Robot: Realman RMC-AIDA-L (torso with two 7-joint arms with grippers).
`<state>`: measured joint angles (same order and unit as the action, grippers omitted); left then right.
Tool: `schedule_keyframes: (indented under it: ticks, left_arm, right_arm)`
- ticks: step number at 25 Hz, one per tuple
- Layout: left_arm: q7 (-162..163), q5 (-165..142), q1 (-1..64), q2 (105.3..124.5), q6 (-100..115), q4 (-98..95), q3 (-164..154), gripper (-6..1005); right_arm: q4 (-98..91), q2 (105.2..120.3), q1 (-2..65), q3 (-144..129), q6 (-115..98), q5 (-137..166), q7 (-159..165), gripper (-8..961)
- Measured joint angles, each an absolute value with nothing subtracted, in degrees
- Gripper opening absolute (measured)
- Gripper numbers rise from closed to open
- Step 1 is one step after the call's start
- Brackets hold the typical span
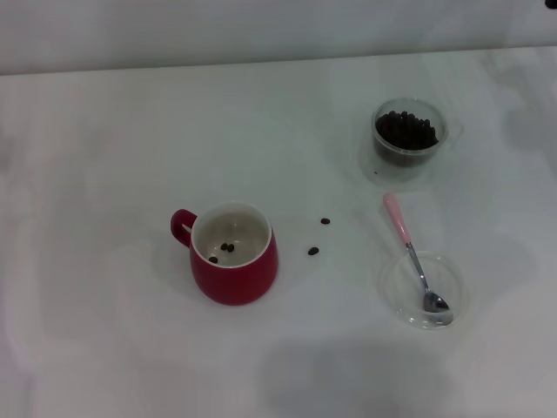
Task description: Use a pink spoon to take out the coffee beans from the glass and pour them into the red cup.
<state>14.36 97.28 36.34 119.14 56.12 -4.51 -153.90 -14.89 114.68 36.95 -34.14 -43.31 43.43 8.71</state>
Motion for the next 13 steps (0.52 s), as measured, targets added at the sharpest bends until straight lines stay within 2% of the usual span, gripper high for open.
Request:
schedule_keyframes:
  ticks: [4, 13]
  left_arm:
    - [14.00, 100.88, 40.06, 119.18, 51.62, -4.33, -153.90, 886]
    - [13.44, 103.60, 42.57, 119.25, 51.36, -4.23, -153.88, 886]
  right_arm:
    - [-14.84, 114.56, 37.98, -34.10, -44.64, 40.71, 5.93, 876]
    - [-12.29, 114.66, 39.04, -35.46, -48.46, 39.93, 5.71, 876]
